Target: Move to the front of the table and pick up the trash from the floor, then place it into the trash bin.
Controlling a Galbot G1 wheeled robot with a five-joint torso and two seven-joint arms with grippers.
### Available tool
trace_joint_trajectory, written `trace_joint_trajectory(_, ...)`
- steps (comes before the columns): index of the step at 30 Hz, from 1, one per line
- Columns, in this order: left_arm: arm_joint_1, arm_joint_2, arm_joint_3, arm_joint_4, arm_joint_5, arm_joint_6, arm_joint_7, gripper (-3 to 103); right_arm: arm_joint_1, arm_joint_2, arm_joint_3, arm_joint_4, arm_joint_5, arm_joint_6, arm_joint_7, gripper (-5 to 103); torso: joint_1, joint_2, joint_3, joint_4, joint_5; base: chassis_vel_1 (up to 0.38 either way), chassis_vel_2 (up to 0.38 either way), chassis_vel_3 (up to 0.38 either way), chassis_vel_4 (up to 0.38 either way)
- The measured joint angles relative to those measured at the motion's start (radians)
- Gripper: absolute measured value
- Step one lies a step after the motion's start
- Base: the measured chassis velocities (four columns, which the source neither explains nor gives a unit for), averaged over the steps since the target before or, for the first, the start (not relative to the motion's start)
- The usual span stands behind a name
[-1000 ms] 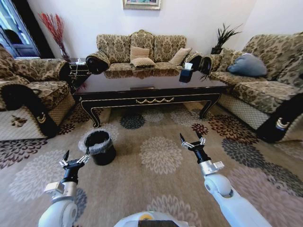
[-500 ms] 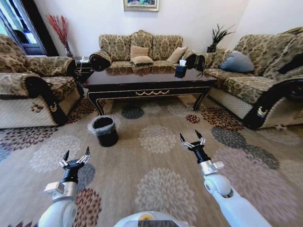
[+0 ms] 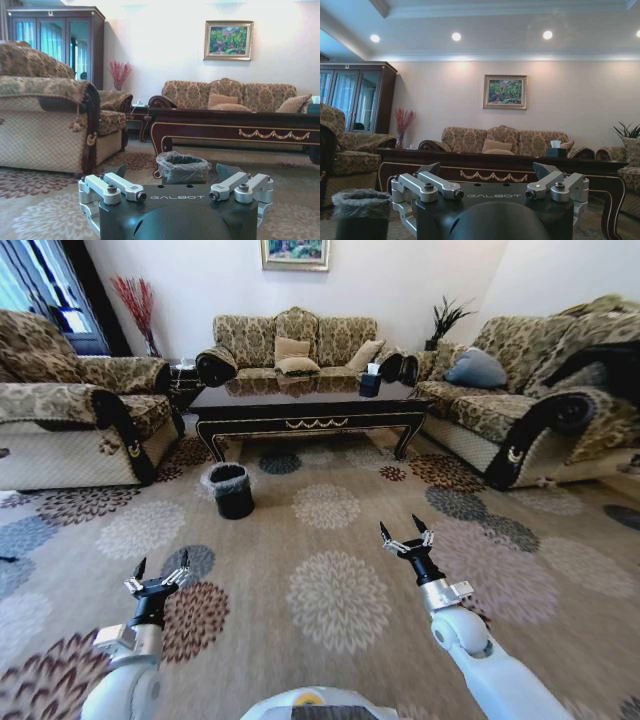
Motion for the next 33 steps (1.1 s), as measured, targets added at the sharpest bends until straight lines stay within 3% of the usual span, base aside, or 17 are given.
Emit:
trace_joint_trajectory(14,0.000,0.000,0.000,0.000,0.000,0.000,0.000,100,0.000,0.000,0.000,0.000,0.000,0.000,0.000,100,0.000,0.000,0.000,-0.0004,-0.0002,0.318,-0.336,-0.312,0.309)
trace_joint_trajectory(33,0.000,0.000,0.000,0.000,0.000,0.000,0.000,100,0.000,0.000,0.000,0.000,0.000,0.000,0.000,100,0.000,0.000,0.000,-0.0002,0.0000,0.012,-0.001,-0.014,0.009)
